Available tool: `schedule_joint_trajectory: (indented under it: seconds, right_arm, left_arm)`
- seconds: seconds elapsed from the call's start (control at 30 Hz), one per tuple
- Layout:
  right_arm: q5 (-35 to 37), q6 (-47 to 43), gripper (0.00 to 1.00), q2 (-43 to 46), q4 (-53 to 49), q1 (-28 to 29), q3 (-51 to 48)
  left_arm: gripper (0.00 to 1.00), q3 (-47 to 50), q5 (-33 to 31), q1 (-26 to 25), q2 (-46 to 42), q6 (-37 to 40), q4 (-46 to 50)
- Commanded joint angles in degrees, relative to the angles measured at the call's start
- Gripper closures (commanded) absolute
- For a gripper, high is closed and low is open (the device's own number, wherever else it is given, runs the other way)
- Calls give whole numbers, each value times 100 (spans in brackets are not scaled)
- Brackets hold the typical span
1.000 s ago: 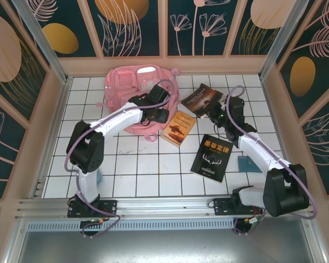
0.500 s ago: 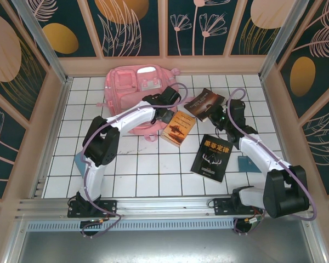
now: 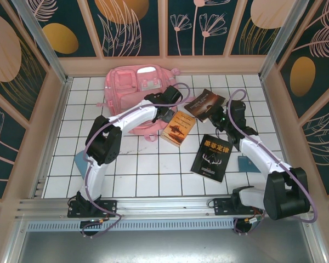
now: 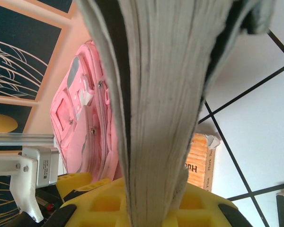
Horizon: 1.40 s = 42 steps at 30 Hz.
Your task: Pack books, pencil case, and school supplies into a backpack
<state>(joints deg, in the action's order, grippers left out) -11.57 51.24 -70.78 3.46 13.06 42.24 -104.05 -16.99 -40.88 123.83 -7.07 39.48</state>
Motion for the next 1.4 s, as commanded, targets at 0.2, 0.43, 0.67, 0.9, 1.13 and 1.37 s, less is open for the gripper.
schedule_joint_trajectory:
  seconds: [0.2,0.43,0.67,0.9,1.13,1.37]
  right_arm:
    - [-64,73,93,256,409,-23,-73]
    - [-293,-4,94,320,591,-22,-114]
    - [-1203,-139,93,656,1686,89,-352]
    - [-1110,28,94,663,1477,620,-226]
    - [-638,177,94,645,1257,1267,-289]
    - [-767,702,96,62,1545,1571,-1]
  left_arm:
    - [76,-201,-85,34,251,39,203]
    - [100,-464,-528,28,-219,-62,156]
    - [100,-754,-777,35,-1008,-134,41]
    - [100,-1127,-817,30,-1254,-385,-431]
    - [100,-1616,-548,29,-1140,-271,-1004]
    - [100,-1768,-455,23,-939,-258,-899]
